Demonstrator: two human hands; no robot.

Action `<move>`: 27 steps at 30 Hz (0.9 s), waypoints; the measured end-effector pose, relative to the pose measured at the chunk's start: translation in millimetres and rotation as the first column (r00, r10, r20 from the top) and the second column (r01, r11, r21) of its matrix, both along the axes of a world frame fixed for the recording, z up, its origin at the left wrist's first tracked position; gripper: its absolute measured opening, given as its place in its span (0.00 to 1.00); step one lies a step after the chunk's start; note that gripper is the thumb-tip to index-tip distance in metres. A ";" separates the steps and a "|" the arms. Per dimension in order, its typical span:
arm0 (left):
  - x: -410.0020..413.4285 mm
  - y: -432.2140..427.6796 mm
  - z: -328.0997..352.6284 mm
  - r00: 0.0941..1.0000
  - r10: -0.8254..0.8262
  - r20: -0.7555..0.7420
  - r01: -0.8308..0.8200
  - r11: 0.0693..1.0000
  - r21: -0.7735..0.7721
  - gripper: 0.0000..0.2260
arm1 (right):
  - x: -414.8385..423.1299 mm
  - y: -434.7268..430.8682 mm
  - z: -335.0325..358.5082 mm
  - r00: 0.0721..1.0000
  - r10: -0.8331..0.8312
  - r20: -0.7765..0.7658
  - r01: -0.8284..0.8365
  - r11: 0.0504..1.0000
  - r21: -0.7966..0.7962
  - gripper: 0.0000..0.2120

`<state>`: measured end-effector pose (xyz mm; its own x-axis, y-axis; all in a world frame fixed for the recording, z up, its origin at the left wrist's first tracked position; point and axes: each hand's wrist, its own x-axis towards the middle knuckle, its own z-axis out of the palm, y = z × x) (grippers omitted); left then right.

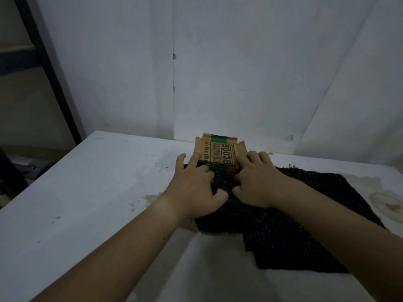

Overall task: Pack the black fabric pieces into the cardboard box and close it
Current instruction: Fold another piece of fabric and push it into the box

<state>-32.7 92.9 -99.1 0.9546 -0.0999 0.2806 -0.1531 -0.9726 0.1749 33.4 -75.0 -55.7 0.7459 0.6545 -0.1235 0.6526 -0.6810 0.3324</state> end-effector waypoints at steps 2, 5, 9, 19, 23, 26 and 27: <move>-0.7 -0.4 0.1 1.000 0.005 0.007 -0.005 1.000 -0.004 0.27 | 2.5 1.3 -1.6 0.999 -0.017 -0.030 0.016 1.000 -0.026 0.26; -3.0 -1.0 0.9 1.000 0.003 0.009 -0.003 1.000 -0.003 0.25 | 0.7 -11.3 2.4 0.995 0.049 -0.090 -0.041 0.995 0.087 0.25; -2.5 -0.9 0.8 1.000 0.004 0.011 -0.003 1.000 -0.011 0.27 | -4.3 -43.2 19.5 0.989 0.140 -0.040 -0.119 0.934 0.336 0.28; 1.0 -0.3 -1.7 1.000 0.000 0.021 0.000 1.000 0.008 0.29 | -12.5 -50.6 11.4 0.961 0.151 -0.231 -0.104 0.973 0.204 0.33; -0.4 -0.4 -0.2 1.000 0.001 0.015 -0.001 1.000 0.009 0.30 | -6.2 -32.6 13.9 0.962 0.093 -0.259 -0.065 0.991 0.115 0.32; -0.7 0.3 -0.2 1.000 0.004 0.012 -0.004 1.000 0.014 0.30 | -2.4 -31.7 22.9 0.972 0.109 -0.208 -0.089 0.991 0.102 0.36; -0.6 0.4 -0.5 1.000 0.006 0.007 -0.006 1.000 0.011 0.29 | -1.7 -33.6 25.2 0.980 0.126 -0.152 -0.109 0.987 0.115 0.38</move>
<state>-33.3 93.3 -99.6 0.9531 -0.0977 0.2865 -0.1490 -0.9753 0.1630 31.7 -108.5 -30.5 0.6395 0.7521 -0.1594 0.7687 -0.6219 0.1492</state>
